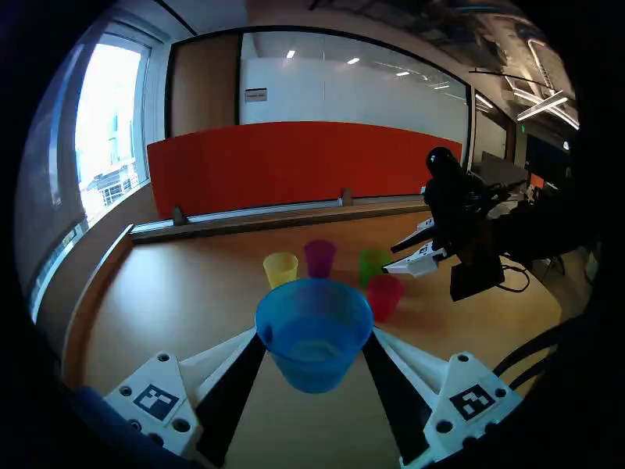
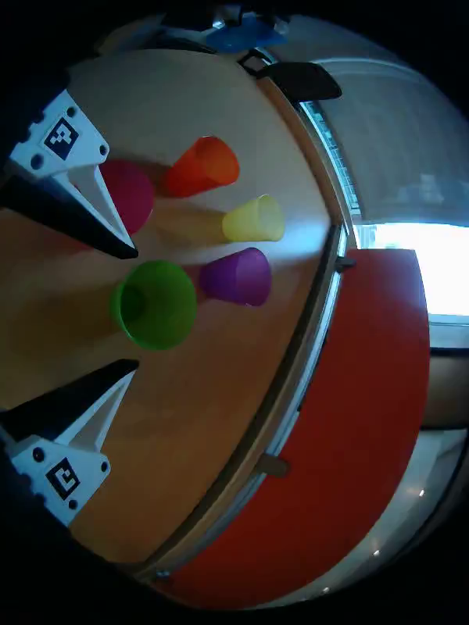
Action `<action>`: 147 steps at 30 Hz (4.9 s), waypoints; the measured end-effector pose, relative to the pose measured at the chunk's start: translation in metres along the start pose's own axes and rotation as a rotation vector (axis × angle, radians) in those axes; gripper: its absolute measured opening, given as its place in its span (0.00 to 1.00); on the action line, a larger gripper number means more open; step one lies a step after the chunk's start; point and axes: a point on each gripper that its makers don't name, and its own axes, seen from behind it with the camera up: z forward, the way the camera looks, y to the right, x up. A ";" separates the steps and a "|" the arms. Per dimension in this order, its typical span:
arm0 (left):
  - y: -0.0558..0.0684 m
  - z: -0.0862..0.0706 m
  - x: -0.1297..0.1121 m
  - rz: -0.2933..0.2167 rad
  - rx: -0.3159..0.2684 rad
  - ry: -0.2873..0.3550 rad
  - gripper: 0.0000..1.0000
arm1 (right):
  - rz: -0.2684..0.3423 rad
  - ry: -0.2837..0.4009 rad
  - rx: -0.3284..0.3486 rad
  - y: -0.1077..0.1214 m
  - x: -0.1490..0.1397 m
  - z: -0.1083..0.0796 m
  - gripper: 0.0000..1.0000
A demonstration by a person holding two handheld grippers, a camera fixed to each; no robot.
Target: Pour water
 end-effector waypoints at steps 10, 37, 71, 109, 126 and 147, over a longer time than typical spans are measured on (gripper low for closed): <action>-0.005 0.003 -0.001 -0.007 0.009 -0.004 0.84 | 0.004 -0.025 0.023 0.000 -0.001 0.014 0.99; -0.007 0.013 -0.006 -0.008 0.007 -0.022 0.84 | -0.009 -0.052 0.040 0.005 -0.007 0.045 0.99; -0.008 0.013 -0.007 -0.006 0.011 -0.028 0.84 | -0.006 0.021 0.036 0.004 0.001 0.049 0.88; 0.011 -0.007 0.050 0.066 -0.075 0.084 0.83 | 0.037 0.392 -0.082 -0.025 0.121 -0.131 0.88; 0.020 -0.023 0.076 0.101 -0.135 0.136 0.83 | 0.055 0.557 -0.179 -0.046 0.158 -0.218 0.88; 0.031 -0.048 0.083 0.121 -0.185 0.159 0.84 | 0.063 0.612 -0.259 -0.083 0.141 -0.289 0.88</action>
